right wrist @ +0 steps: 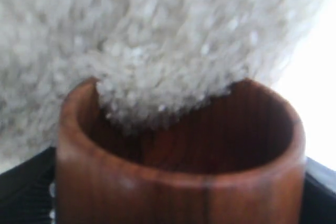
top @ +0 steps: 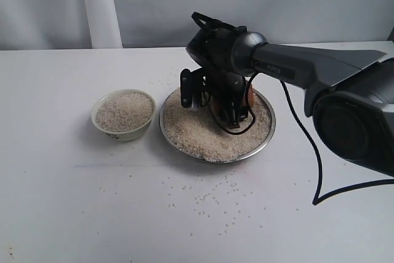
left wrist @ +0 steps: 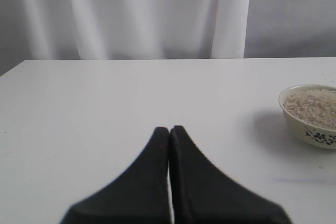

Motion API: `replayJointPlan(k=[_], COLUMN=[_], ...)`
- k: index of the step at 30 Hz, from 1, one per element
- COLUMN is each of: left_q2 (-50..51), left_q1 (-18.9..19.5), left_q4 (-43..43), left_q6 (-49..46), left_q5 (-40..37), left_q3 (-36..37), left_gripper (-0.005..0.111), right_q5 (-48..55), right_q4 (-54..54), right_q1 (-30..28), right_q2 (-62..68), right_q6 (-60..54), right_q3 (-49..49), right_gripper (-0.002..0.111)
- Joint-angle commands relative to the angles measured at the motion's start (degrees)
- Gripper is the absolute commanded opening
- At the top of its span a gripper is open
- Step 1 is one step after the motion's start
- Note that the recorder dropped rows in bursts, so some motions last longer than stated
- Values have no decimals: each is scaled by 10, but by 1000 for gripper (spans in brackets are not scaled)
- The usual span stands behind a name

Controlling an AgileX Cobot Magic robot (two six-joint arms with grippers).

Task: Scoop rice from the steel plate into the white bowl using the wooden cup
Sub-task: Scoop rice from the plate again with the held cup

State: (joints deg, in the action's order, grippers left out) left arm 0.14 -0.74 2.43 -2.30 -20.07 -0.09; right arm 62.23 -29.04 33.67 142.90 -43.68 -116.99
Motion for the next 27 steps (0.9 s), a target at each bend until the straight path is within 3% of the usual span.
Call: replayJointPlan(k=[1,27], left_q2=[-1,-1], left_q1=[-1,-1], left_q4=[0,0], left_q6=[2,2], left_q5=[3,3], left_q3=[1,1], left_gripper=[0,0], right_q5=[-49,-95], right_q4=[82,206], right_q1=[-1,-20], right_q2=[26,26], right_q6=[5,3], right_q3=[12,12], right_gripper=[0,0])
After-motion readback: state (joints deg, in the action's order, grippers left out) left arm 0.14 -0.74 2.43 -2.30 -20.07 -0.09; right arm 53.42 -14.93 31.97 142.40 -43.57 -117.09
